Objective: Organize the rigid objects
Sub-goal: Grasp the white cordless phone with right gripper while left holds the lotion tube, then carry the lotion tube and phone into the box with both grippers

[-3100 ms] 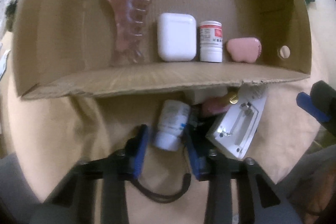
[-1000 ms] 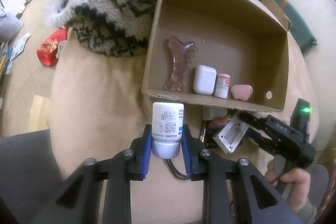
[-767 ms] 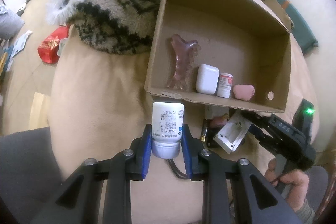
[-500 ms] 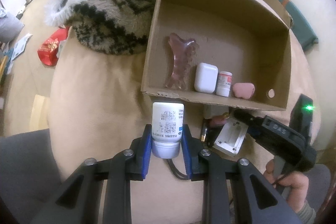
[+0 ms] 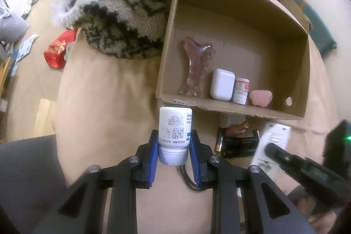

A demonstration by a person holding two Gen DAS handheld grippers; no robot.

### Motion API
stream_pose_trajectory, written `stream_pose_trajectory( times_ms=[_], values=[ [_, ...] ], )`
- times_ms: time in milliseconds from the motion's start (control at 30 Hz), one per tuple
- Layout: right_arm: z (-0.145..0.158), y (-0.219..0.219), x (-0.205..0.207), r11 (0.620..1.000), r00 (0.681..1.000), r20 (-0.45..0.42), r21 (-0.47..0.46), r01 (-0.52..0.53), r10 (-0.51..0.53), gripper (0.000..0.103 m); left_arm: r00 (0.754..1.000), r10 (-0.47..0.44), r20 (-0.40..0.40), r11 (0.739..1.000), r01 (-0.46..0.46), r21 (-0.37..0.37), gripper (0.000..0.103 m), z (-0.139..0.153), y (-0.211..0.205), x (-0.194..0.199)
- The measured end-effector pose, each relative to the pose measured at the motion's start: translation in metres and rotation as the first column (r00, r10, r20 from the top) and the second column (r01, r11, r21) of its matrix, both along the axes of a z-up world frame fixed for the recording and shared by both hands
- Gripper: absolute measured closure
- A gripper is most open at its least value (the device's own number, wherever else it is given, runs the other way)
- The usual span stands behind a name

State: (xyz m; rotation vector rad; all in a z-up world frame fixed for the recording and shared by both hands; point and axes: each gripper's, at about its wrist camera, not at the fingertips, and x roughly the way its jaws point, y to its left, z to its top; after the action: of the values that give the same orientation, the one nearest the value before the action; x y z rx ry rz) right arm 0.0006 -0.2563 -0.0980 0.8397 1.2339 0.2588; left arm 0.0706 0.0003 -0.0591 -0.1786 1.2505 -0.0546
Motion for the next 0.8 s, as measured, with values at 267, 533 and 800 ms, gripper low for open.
stream_pose_trajectory(
  times_ms=[267, 533, 800],
  values=[
    [0.053, 0.008, -0.005, 0.989, 0.983, 0.141, -0.101, -0.105, 0.119, 0.080, 1.000, 0.009, 0.018, 1.000, -0.009, 0.008, 0.079, 0.003, 0.002, -0.002],
    [0.102, 0.009, 0.026, 0.971, 0.947, 0.263, -0.198, -0.135, 0.185, 0.080, 0.995, -0.020, 0.100, 1.000, 0.019, 0.005, 0.079, 0.038, -0.010, 0.010],
    [0.127, -0.002, 0.073, 0.946, 0.909, 0.340, -0.292, -0.142, 0.242, 0.080, 0.984, -0.080, 0.160, 0.996, 0.074, 0.040, 0.079, 0.065, -0.033, 0.054]
  ],
)
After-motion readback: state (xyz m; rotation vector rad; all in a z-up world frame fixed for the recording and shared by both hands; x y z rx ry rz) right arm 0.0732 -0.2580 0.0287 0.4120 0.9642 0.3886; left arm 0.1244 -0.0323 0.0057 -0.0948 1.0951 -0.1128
